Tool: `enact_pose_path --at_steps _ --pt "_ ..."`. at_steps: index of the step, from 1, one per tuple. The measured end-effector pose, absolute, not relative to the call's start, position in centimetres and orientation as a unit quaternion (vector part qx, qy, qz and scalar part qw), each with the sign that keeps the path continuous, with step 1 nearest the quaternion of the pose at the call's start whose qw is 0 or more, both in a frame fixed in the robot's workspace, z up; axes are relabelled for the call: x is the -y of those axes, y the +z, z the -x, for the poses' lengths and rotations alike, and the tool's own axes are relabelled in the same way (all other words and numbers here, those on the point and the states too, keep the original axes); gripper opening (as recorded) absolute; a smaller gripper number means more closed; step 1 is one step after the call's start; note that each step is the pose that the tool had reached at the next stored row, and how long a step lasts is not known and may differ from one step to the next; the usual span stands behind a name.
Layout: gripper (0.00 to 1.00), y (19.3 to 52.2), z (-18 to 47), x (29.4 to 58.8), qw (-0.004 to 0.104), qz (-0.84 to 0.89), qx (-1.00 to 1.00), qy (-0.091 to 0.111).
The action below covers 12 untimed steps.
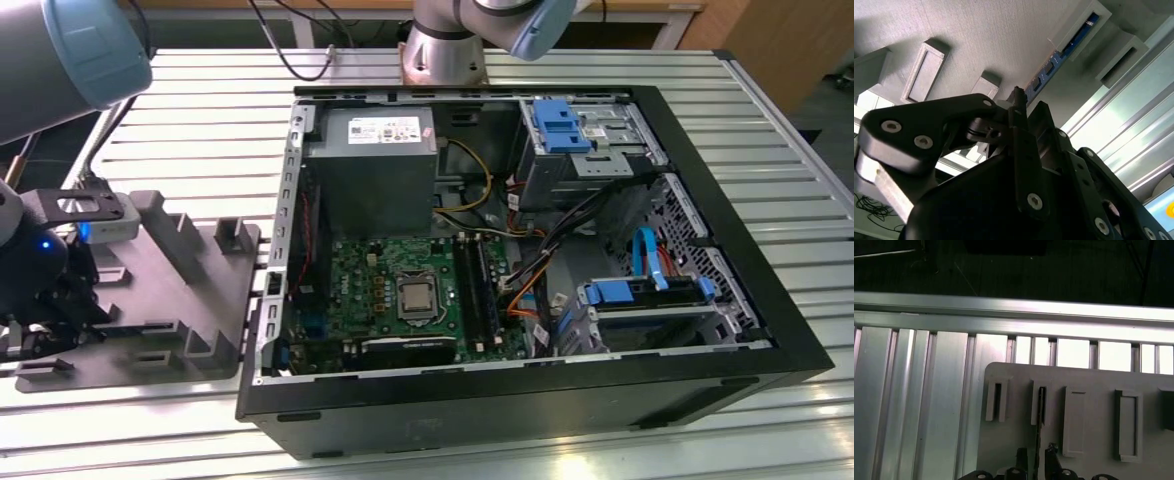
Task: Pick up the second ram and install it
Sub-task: 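Pick up the second ram and move it above second insertion slot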
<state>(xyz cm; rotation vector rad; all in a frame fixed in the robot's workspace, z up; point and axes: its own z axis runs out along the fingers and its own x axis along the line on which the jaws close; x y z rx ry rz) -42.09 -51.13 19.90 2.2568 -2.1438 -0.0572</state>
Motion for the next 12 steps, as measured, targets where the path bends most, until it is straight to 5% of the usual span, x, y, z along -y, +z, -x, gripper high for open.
enact_pose_path --at_steps 3,12 --pt "0.22 19.90 42.09 51.13 0.014 -0.725 0.689 -0.018" --pt "0.22 19.97 42.09 51.13 0.014 -0.725 0.688 -0.018"
